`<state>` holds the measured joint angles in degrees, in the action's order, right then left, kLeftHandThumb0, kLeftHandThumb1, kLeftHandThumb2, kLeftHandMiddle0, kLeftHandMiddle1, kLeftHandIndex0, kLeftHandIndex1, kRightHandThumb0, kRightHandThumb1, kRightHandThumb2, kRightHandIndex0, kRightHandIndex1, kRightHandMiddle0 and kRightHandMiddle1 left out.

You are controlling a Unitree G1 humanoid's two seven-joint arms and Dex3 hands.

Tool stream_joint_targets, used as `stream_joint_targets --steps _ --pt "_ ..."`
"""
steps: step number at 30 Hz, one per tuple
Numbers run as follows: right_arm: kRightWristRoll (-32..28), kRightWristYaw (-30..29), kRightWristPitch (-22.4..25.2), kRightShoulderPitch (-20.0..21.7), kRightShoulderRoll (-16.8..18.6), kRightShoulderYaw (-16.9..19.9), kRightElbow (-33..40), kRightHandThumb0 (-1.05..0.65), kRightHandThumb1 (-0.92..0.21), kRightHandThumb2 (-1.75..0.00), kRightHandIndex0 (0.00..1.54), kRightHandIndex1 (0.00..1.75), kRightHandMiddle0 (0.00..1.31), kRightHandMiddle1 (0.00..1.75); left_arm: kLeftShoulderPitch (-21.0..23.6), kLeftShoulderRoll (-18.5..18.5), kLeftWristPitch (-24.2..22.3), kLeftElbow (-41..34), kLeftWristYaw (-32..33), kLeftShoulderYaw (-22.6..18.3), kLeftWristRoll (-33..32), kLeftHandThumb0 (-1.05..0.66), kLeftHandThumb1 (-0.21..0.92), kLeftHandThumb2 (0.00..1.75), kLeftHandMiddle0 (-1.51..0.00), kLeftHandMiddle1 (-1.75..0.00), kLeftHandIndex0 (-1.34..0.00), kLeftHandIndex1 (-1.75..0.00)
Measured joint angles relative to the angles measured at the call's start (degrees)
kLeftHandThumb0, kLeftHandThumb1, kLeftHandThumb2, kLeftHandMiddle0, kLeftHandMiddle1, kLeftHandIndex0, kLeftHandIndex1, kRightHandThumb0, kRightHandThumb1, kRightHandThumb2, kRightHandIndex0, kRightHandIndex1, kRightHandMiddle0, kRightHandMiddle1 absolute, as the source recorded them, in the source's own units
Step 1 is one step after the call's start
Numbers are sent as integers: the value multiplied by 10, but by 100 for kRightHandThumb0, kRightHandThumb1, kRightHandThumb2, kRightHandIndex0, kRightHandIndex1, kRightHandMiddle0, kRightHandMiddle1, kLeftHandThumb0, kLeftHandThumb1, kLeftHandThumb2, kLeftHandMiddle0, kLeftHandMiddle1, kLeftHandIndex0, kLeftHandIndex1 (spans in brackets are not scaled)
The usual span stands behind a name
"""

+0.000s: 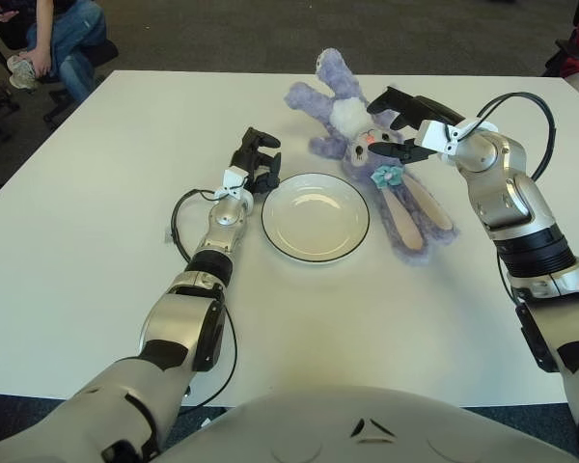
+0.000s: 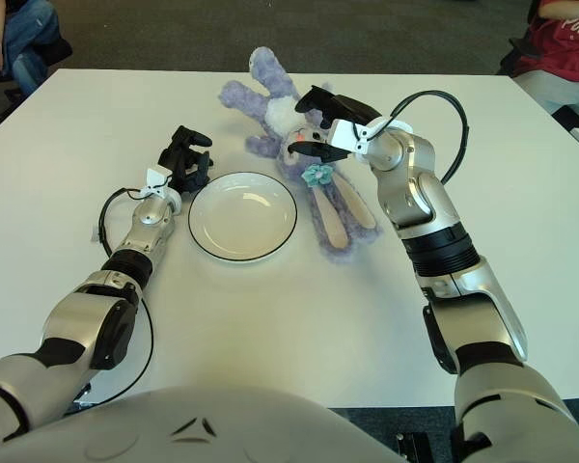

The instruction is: Put the doll into the plate.

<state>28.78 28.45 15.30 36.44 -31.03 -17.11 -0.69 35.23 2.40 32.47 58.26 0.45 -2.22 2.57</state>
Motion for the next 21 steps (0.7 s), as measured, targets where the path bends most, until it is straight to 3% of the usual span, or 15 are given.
stream_joint_targets --steps 7,9,14,21 --pt "30 -1 -2 -2 -7 -10 0 -105 -92 -58 13 26 0 66 0 0 0 -1 0 -2 -1 0 65 90 -29 -172 -27 -172" --pt "42 -3 -2 -4 -7 -14 0 -104 -92 -56 19 29 0 65 0 0 1 -1 0 -2 -1 0 65 90 -29 -172 -27 -172" --pt "77 -6 3 -8 -7 -26 -2 -105 -92 -54 17 95 0 63 0 0 4 0 0 -4 -4 0 65 90 -30 -171 -28 -171" --pt "107 -21 -3 -11 -7 -31 -14 -105 -92 -55 18 123 0 56 0 -1 6 1 0 -8 -8 -1 65 90 -31 -170 -29 -170"
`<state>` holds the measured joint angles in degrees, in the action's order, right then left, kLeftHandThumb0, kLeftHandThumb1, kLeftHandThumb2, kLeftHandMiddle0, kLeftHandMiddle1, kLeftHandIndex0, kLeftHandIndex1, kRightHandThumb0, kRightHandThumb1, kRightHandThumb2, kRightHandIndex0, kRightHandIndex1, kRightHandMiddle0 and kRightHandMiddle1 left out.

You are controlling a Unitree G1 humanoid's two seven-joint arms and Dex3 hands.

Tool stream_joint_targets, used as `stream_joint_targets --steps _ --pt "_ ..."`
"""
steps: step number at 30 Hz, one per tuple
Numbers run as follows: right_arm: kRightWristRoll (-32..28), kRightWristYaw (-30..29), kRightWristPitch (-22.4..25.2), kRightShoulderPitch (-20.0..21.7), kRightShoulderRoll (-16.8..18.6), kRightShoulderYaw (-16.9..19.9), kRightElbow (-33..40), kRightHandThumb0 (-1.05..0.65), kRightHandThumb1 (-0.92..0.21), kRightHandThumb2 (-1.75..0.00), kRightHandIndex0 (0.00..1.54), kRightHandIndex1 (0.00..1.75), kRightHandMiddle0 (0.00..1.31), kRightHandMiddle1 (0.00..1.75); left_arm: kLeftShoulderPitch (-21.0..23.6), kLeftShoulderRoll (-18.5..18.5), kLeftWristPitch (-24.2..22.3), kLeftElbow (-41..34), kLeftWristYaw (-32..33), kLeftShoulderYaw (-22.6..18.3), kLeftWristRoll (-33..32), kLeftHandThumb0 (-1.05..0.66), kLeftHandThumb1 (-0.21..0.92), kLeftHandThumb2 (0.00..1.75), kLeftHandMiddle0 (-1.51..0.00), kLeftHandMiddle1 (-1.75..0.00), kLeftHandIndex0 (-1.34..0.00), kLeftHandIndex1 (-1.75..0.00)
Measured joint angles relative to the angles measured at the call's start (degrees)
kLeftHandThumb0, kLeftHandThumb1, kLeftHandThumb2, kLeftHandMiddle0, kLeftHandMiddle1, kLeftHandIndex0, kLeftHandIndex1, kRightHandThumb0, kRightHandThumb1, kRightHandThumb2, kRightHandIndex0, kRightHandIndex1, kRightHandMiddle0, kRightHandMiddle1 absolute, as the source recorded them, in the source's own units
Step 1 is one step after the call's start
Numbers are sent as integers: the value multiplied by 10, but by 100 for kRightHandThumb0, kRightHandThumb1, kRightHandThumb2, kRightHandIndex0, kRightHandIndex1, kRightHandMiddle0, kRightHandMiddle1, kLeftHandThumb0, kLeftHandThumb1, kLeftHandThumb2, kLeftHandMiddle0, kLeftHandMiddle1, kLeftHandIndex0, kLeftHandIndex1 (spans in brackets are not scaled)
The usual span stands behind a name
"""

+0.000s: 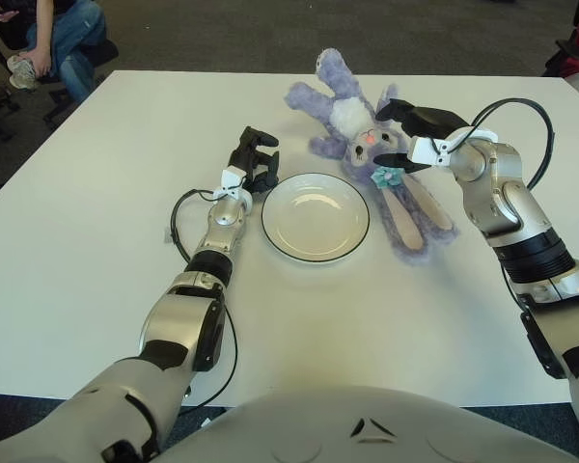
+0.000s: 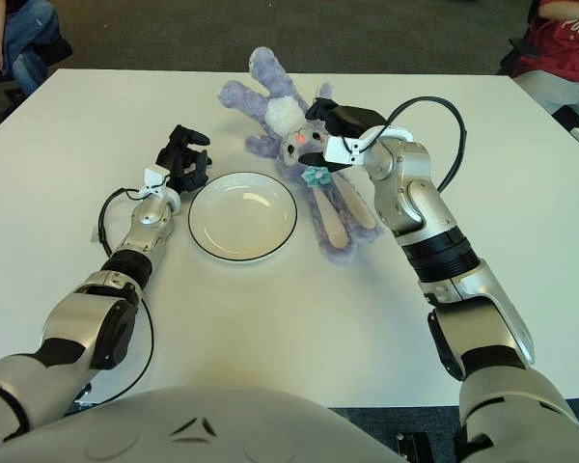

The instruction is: Put the doll into the plate.

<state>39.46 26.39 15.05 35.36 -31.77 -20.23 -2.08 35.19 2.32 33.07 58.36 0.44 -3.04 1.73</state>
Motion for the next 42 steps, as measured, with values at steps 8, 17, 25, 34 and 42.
stream_joint_targets --steps 8,17,25,34,42 --pt "25 -4 -3 0 -1 -6 -13 -102 -92 -42 32 169 0 51 0 0 0 0 0 -1 0 0 65 89 -31 -170 -29 -170" --pt "34 -30 -3 1 12 -9 -57 -98 -92 -30 44 174 0 48 0 0 1 1 0 0 0 0 65 89 -31 -170 -29 -170" --pt "38 -30 -4 15 22 -18 -97 -96 -92 -25 33 175 0 47 0 1 2 1 0 0 0 0 65 89 -31 -170 -29 -169" --pt "41 -50 -24 61 46 -27 -172 -91 -92 -21 19 175 0 41 -1 0 3 -1 1 -1 0 0 65 88 -31 -169 -29 -169" --pt "24 -65 -25 63 67 -21 -181 -86 -92 -17 13 175 0 32 -3 -2 3 -8 2 -1 0 0 65 88 -31 -169 -29 -169"
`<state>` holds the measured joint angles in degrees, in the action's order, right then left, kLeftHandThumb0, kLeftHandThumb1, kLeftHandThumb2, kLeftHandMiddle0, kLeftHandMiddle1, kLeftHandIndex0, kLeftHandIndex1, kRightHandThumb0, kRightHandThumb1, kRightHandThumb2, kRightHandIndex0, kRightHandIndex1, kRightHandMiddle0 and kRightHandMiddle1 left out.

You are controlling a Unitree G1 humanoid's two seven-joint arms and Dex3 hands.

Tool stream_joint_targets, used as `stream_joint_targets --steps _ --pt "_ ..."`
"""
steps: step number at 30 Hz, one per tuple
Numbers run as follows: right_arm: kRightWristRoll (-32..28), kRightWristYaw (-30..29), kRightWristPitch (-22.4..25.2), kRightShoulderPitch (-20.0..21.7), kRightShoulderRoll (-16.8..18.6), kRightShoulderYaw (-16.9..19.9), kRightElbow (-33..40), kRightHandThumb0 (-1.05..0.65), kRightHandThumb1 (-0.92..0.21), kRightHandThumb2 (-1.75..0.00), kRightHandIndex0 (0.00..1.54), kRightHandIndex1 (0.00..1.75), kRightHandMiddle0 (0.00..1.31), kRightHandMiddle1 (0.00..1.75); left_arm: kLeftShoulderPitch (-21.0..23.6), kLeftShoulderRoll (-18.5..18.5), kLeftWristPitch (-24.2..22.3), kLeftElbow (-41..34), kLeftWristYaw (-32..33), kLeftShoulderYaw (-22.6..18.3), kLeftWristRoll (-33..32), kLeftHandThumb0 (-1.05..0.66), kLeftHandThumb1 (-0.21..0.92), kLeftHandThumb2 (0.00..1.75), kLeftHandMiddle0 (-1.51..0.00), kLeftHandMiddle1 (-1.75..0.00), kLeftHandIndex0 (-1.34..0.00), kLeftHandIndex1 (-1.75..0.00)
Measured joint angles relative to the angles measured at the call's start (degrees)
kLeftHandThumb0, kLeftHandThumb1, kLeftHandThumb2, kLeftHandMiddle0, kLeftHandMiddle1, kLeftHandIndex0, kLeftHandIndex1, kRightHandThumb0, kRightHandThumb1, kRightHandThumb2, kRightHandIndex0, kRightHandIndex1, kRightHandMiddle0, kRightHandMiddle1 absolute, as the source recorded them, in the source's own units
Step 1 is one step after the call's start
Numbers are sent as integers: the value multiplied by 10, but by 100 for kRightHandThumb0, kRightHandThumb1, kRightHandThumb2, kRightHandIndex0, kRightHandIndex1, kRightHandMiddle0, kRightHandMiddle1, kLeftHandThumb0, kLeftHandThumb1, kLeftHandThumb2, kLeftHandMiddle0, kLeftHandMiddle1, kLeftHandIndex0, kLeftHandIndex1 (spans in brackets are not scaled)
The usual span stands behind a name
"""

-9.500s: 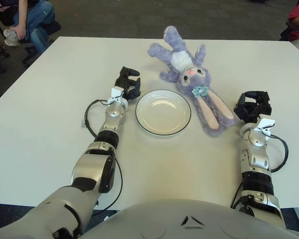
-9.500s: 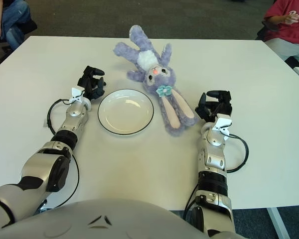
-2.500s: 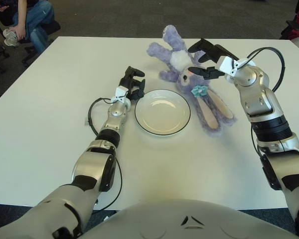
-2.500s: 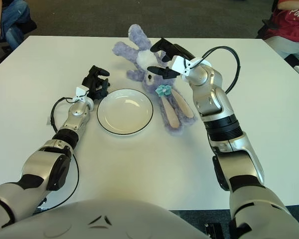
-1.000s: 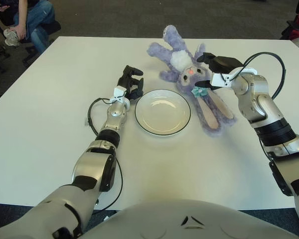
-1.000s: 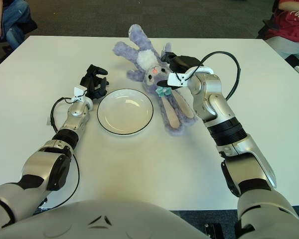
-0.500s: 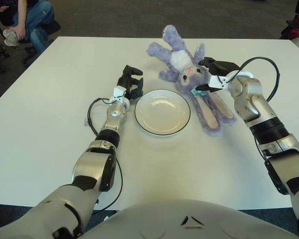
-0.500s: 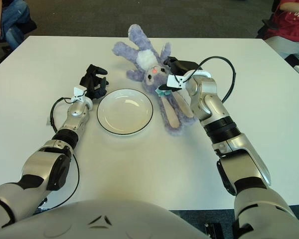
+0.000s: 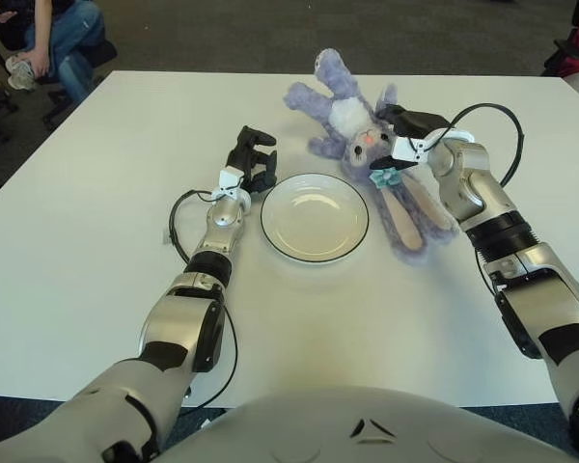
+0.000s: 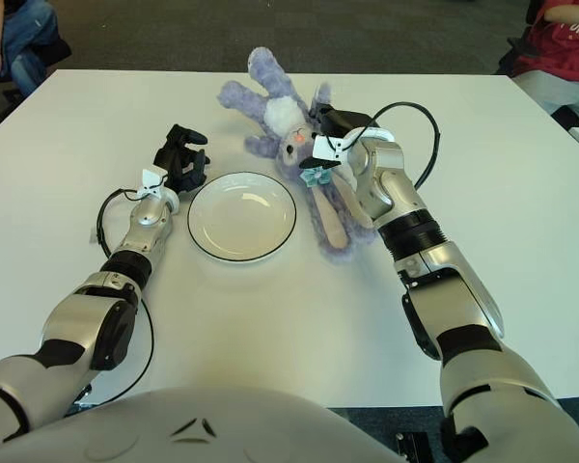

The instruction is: Put the doll into the plate.

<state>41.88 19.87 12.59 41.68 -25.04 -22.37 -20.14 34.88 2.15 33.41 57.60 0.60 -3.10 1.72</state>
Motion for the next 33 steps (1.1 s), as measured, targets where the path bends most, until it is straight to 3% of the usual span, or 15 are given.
stream_joint_targets --steps 11,18,33 --pt "-21 0 -2 0 3 13 14 -83 -90 -16 4 175 0 32 -2 -1 -1 -3 0 0 0 0 64 89 -32 -169 -30 -169" --pt "-20 -4 -2 6 12 7 17 -82 -88 -15 14 175 0 36 -2 -1 -3 -3 0 0 0 0 64 89 -33 -168 -31 -168" --pt "-11 -28 -12 33 38 -23 -46 -81 -82 -13 30 175 0 44 -3 -3 -3 -6 0 0 0 0 64 89 -32 -169 -30 -169"
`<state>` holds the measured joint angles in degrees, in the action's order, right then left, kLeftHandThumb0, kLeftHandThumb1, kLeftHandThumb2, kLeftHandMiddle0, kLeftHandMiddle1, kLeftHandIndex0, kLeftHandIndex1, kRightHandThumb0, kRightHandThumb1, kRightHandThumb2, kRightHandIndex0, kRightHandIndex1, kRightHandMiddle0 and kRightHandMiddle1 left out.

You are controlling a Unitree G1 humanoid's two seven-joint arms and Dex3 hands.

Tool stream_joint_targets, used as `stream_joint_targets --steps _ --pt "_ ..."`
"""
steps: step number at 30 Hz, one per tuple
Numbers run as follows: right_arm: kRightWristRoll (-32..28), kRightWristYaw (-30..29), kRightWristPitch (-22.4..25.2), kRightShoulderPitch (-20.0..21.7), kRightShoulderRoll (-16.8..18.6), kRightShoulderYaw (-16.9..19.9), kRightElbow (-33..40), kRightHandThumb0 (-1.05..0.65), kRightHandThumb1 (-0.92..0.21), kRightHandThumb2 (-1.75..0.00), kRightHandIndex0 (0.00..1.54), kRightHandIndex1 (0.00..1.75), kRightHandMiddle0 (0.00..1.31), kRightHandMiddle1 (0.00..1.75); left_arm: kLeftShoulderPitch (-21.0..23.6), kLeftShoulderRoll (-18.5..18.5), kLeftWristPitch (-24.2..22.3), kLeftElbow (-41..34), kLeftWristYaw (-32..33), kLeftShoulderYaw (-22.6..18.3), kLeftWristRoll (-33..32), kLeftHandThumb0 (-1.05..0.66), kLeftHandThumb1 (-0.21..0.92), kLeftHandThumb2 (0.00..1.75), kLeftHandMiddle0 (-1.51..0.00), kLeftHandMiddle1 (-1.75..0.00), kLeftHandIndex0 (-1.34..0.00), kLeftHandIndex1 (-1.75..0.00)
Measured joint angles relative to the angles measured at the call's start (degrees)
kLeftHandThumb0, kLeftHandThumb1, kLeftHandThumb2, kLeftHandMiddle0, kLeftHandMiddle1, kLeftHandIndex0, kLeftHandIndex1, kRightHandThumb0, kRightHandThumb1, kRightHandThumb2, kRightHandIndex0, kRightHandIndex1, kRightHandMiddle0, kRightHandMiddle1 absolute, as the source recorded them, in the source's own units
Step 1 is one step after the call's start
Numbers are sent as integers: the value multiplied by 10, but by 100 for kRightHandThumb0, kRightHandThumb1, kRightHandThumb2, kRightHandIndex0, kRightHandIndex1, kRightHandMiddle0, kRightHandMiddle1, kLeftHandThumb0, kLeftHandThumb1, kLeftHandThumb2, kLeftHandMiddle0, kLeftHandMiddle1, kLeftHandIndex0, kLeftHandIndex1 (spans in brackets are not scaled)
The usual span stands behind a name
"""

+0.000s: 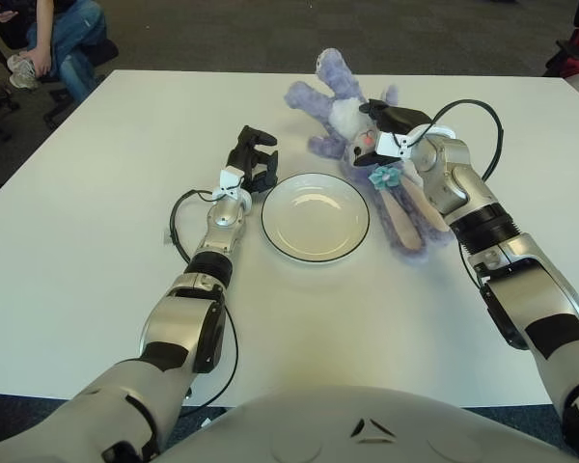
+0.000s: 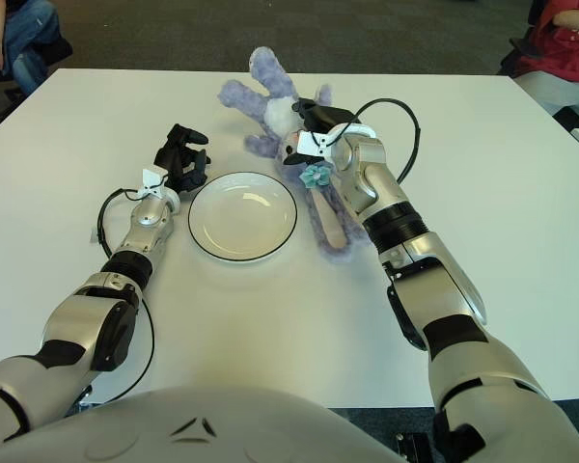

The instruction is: Put the doll into the plate.

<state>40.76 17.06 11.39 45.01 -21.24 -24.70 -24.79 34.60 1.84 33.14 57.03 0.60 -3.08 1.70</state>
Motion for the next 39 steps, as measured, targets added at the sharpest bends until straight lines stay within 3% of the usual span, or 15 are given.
stream_joint_targets --steps 11,17,27,28,30,34,39 --pt "10 10 4 16 8 -19 -35 -71 -77 -15 36 175 0 52 -2 -2 0 -4 3 2 2 0 66 88 -31 -169 -29 -169" --pt "18 42 25 37 10 -39 -63 -62 -52 -59 44 175 0 46 -3 -3 0 -5 3 1 3 0 64 89 -32 -169 -30 -169" --pt "36 102 54 65 8 -66 -80 -49 -42 -78 50 173 0 48 -4 -6 0 -7 3 -2 -1 0 62 91 -34 -168 -32 -168" --pt "37 108 52 67 7 -69 -81 -16 -41 -88 56 165 0 52 -4 -6 0 -7 3 -3 -1 0 62 91 -34 -168 -32 -168" --pt "37 117 49 71 4 -74 -82 19 -40 -97 64 156 0 57 -4 -6 0 -8 3 -3 -1 0 62 91 -34 -168 -32 -168" --pt "37 131 41 79 0 -80 -84 37 -40 -100 69 149 0 69 -4 -7 1 -8 3 -3 0 0 62 91 -34 -168 -32 -168" --pt "37 141 22 82 -7 -85 -87 43 -40 -98 74 142 0 97 -4 -6 3 -8 3 -3 0 0 62 92 -35 -168 -33 -168"
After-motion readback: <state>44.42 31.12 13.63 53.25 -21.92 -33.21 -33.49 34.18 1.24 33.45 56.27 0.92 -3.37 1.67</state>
